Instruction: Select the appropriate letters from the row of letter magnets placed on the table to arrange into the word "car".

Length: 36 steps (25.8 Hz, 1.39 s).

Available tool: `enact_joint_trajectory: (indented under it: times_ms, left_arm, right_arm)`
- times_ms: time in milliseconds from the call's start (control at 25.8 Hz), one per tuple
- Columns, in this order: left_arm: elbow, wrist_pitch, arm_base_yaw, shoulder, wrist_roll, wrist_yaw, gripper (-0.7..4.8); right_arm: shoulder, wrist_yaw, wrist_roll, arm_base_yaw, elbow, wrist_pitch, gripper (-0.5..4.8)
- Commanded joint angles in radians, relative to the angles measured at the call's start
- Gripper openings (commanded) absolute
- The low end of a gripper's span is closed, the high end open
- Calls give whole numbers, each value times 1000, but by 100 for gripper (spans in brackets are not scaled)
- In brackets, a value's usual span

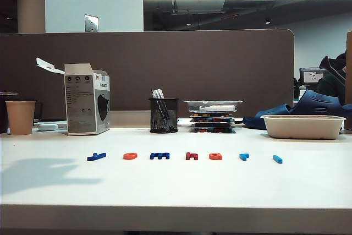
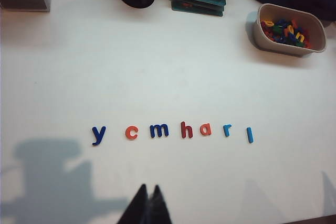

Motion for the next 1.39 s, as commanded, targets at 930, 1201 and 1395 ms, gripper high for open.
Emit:
enact_joint_trajectory:
  times_ms: [930, 1201, 1395]
  left_arm:
    - [3, -15, 0, -4, 5, -1, -6]
    - [3, -15, 0, -4, 5, -1, -6]
    - [3, -15, 0, -4, 5, -1, -6]
  right_arm:
    - [264, -100, 18, 0, 801, -686, -6]
    - [557, -322, 20, 2, 1091, -819, -6]
    - [749, -557, 112, 45, 1204, -832, -6]
